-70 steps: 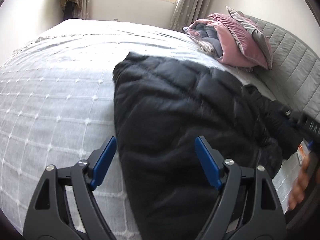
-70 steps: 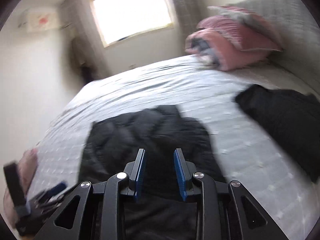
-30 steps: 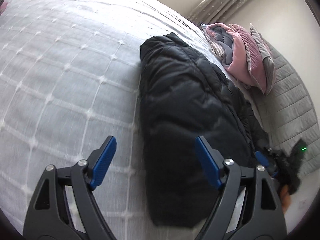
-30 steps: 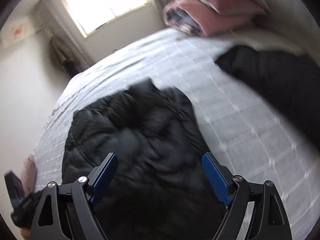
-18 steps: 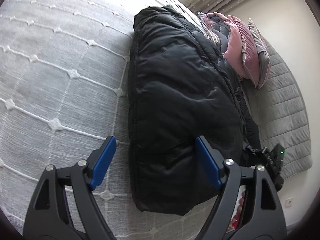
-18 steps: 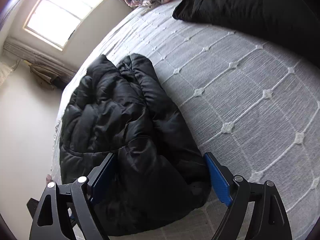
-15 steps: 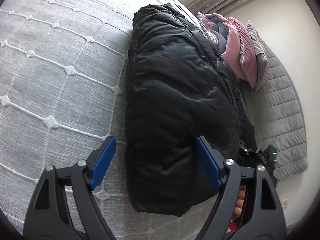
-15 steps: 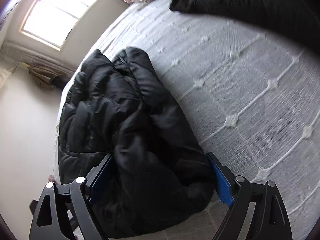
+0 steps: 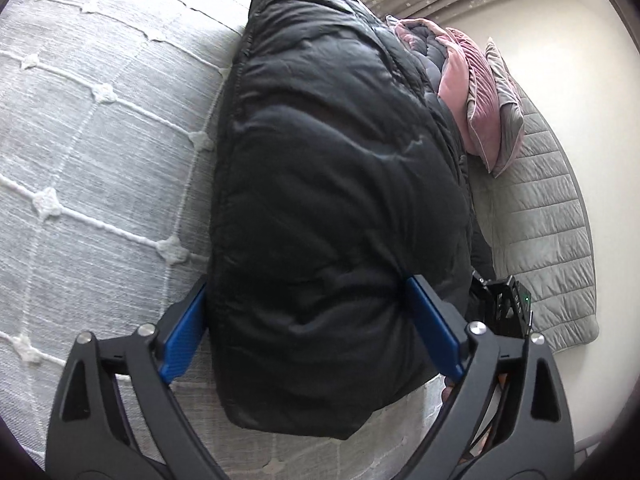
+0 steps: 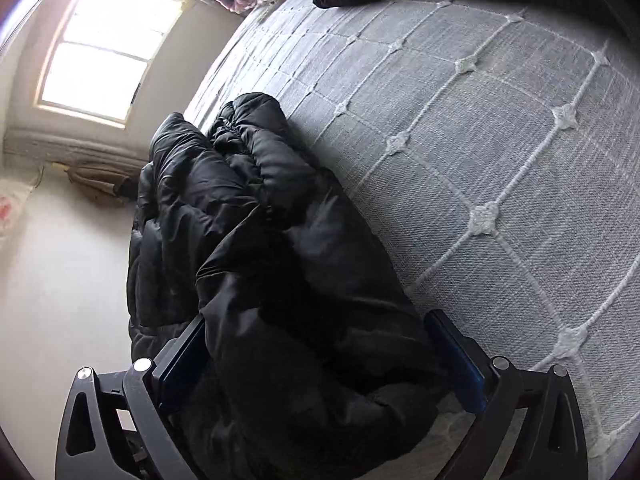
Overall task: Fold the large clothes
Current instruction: 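Grasp the jacket bundle from its sides with both tools, then lift and carry the bundle with both tools toward the pink pillows, then lower the bundle beside the pillows and open both tools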
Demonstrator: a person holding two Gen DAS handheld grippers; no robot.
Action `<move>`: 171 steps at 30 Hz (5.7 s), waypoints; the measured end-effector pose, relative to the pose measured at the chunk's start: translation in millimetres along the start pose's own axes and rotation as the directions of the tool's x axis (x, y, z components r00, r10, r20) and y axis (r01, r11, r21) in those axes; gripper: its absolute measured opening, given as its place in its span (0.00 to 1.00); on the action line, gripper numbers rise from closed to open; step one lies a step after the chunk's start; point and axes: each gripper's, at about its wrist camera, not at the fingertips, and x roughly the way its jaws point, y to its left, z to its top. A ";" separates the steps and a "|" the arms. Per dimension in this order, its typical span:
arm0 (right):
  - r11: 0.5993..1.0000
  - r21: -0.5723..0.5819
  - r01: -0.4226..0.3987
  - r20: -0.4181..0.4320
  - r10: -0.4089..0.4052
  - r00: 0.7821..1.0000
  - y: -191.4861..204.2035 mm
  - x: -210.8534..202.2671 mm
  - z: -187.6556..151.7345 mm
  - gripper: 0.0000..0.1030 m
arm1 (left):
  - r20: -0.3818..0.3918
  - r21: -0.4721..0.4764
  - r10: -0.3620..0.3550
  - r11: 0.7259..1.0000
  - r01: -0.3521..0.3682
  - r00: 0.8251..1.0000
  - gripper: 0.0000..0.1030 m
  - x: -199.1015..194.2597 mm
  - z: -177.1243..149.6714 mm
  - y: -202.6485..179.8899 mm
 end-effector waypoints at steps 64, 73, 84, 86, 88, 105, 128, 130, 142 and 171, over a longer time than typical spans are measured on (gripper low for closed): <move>0.918 -0.392 0.062 0.213 0.025 0.977 102.0 -19.4 -34.0 0.25 | 0.230 0.149 0.027 0.987 -0.063 0.973 0.35 -15.1 -6.3 -42.0; 0.792 -0.548 0.268 0.383 -0.047 0.923 129.2 -49.4 -56.9 0.22 | 0.300 0.261 0.054 0.956 -0.136 0.952 0.33 -26.7 -13.3 -84.9; 0.710 -0.628 0.318 0.487 0.040 0.873 141.7 -103.9 -40.4 0.19 | 0.385 0.373 -0.051 0.922 -0.105 0.922 0.32 -32.7 -10.6 -150.9; 0.708 -0.635 0.310 0.490 0.058 0.870 141.6 -116.4 -22.3 0.19 | 0.397 0.387 -0.071 0.917 -0.097 0.915 0.31 -27.5 -5.8 -172.7; 0.696 -0.641 0.322 0.503 0.064 0.862 139.6 -126.5 -7.1 0.19 | 0.415 0.409 -0.094 0.908 -0.094 0.905 0.31 -23.2 -5.2 -194.5; 0.957 -0.278 0.079 0.567 0.097 0.818 -79.6 -295.2 258.3 0.27 | 0.083 0.627 -0.224 0.769 0.124 0.971 0.38 193.5 -80.5 -426.7; 0.993 0.114 0.019 0.704 -0.094 0.704 -203.9 -354.7 201.1 0.73 | -0.087 0.588 -0.171 0.786 0.189 0.981 0.71 195.7 -85.0 -366.3; 0.997 0.011 0.078 0.701 -0.063 0.710 -178.8 -349.8 183.0 0.73 | -0.080 0.585 -0.156 0.793 0.173 0.984 0.71 189.8 -85.5 -358.6; 0.911 -0.016 0.412 0.559 -0.333 0.760 -140.0 -246.0 160.5 0.78 | 0.079 0.551 0.051 0.830 -0.087 0.996 0.71 109.6 -84.0 -258.3; 0.833 -0.141 0.535 0.826 -0.198 0.527 45.0 -351.6 -180.9 1.00 | 0.239 0.721 -0.050 0.678 -0.143 0.970 1.00 -34.2 -149.3 -281.1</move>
